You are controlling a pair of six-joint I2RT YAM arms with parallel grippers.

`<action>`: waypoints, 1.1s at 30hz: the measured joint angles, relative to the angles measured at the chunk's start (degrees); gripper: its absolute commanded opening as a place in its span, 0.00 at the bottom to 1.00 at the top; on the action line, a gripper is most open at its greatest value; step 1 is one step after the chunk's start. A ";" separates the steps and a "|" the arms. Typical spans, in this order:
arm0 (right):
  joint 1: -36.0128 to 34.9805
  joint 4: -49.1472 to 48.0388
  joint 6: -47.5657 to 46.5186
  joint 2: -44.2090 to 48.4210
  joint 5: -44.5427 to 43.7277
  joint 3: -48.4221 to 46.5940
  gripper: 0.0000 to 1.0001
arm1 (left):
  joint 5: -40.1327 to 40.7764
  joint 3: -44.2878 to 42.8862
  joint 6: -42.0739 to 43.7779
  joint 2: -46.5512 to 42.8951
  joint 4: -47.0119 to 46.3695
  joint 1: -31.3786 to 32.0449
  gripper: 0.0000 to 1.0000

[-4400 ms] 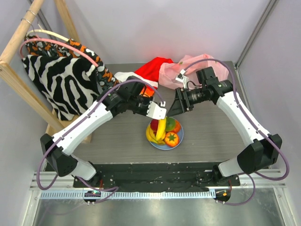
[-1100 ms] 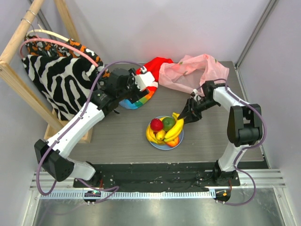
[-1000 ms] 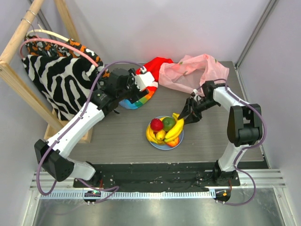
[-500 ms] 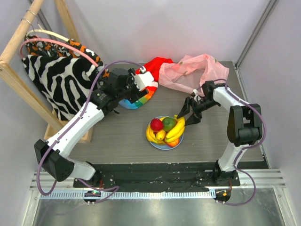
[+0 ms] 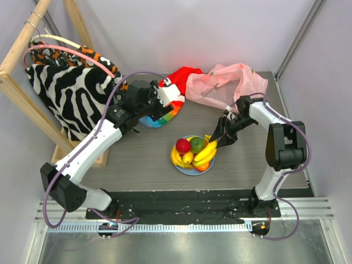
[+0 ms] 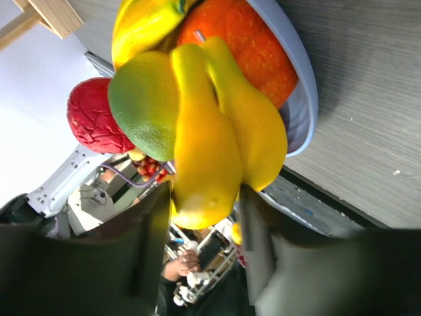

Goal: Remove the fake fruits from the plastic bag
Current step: Place the fake fruit on the plate.

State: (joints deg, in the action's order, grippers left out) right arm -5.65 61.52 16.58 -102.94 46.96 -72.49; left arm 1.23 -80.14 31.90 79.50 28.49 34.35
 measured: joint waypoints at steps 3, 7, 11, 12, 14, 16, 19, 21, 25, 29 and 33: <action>0.04 0.42 -0.46 0.00 -0.35 0.31 0.23 | 0.00 0.26 0.00 0.00 -0.02 0.00 0.75; 0.15 0.48 -0.90 0.00 0.37 0.46 0.16 | 0.00 0.57 0.00 0.00 -0.02 0.00 0.75; 0.15 0.46 -0.98 0.00 3.17 1.27 0.13 | 0.00 0.81 0.00 0.00 0.00 0.00 0.75; 0.15 0.46 -0.96 0.02 3.98 1.57 0.13 | 0.00 0.85 0.00 0.00 0.00 0.02 0.75; 0.15 0.48 -0.94 0.07 5.05 2.03 0.13 | -0.02 0.87 -0.02 0.00 0.00 0.00 0.75; 0.15 0.55 -0.72 0.26 5.16 2.32 0.13 | -0.55 0.87 -0.07 0.00 0.00 0.00 0.75; 0.13 0.68 -0.07 1.09 5.05 2.73 0.15 | -1.22 0.87 -0.20 0.00 0.00 0.00 0.75; 0.13 0.87 0.31 1.79 4.92 2.89 0.16 | -1.42 0.87 -0.24 0.00 0.00 0.02 0.75; -0.42 0.85 1.22 2.71 4.72 2.91 0.45 | -1.60 0.87 -0.26 0.00 0.00 0.00 0.75; -1.05 0.44 2.54 2.71 4.48 3.08 0.61 | -1.81 0.87 -0.26 0.00 0.02 0.02 0.75; -1.62 0.20 3.39 2.71 4.04 3.13 0.63 | -1.86 0.87 -0.26 0.00 0.00 0.00 0.75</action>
State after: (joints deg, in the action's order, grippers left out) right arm -7.27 61.71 19.97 -100.22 51.00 -69.36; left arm -0.62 -79.26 31.64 79.50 28.49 34.35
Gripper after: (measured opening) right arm 0.614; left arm 0.746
